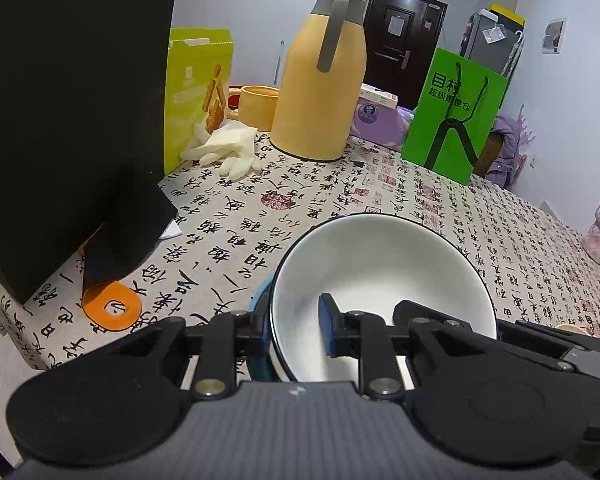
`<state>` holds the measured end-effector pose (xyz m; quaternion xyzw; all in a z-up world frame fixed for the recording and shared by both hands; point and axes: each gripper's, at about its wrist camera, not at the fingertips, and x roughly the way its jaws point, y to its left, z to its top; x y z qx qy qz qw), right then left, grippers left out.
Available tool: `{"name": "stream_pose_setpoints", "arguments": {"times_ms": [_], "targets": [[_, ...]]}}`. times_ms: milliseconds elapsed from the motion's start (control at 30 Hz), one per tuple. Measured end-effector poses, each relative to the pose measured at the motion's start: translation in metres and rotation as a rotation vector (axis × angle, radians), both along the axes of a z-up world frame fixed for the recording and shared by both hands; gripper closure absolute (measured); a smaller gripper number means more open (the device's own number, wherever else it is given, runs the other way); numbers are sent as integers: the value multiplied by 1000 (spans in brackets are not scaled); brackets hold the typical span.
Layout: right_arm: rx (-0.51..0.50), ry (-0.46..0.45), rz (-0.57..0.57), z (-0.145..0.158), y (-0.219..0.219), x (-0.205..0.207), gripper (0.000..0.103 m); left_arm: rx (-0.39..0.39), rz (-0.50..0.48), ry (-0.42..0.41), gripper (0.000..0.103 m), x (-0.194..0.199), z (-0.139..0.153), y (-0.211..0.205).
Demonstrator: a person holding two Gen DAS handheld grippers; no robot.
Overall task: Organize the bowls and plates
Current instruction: 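Settle the white bowl down inside the blue bowl with both grippers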
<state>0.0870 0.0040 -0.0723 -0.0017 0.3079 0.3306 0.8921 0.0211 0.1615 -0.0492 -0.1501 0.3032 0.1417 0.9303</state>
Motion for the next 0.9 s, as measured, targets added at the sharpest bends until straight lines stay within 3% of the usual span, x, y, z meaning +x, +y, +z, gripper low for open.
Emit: {"name": "stream_pose_setpoints", "arguments": {"times_ms": [367, 567, 900], "targets": [[-5, -6, -11, -2, -1, 3, 88, -29, -16, 30, 83, 4, -7, 0], [-29, -36, -8, -4, 1, 1, 88, -22, -7, 40, 92, 4, -8, 2], [-26, -27, 3, 3, -4, 3, 88, -28, -1, 49, 92, 6, -10, 2]]}}
